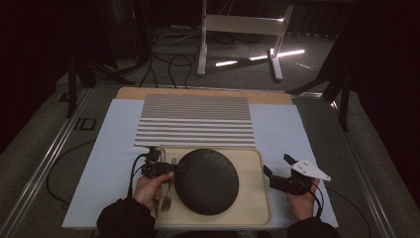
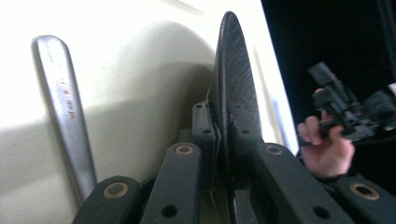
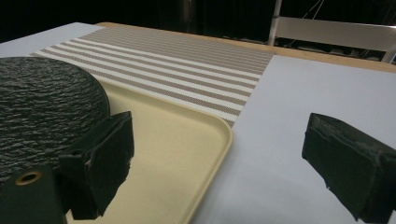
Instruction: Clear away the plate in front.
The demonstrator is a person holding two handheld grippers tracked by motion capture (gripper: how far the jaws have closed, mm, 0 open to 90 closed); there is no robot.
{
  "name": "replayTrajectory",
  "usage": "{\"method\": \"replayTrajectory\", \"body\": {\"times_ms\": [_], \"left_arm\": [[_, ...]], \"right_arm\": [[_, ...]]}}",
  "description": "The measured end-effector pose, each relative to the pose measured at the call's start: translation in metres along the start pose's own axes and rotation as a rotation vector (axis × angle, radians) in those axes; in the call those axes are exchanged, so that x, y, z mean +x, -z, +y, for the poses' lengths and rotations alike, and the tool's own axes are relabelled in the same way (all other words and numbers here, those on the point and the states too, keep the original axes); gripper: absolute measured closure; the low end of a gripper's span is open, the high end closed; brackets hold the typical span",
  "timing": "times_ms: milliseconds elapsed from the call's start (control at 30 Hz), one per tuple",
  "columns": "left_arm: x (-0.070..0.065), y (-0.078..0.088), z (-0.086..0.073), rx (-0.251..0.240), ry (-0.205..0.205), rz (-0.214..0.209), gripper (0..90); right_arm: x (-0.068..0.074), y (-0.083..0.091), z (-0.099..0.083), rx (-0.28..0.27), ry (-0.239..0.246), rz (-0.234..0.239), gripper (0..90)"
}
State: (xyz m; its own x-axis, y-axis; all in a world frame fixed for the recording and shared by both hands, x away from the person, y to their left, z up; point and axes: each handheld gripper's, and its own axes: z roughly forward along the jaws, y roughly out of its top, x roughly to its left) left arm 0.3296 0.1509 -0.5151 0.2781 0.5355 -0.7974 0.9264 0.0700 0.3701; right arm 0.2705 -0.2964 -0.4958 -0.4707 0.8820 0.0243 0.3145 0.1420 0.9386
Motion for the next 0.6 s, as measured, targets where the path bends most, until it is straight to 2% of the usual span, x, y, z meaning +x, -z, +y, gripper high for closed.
{"method": "replayTrajectory", "body": {"times_ms": [167,367,600], "left_arm": [[0.0003,-0.0006,0.0011,0.003,-0.016,0.019,84.9],[0.0051,0.0017,0.0028,0.001,-0.014,0.031,84.1],[0.0085,-0.0003,0.0031,0.031,-0.058,0.086,79.0]], "right_arm": [[-0.0001,-0.0002,-0.0001,0.002,0.000,0.000,9.2],[0.0000,-0.0001,-0.0001,0.002,0.000,0.001,9.2],[0.0002,-0.0006,-0.0003,0.006,-0.001,0.001,9.2]]}}
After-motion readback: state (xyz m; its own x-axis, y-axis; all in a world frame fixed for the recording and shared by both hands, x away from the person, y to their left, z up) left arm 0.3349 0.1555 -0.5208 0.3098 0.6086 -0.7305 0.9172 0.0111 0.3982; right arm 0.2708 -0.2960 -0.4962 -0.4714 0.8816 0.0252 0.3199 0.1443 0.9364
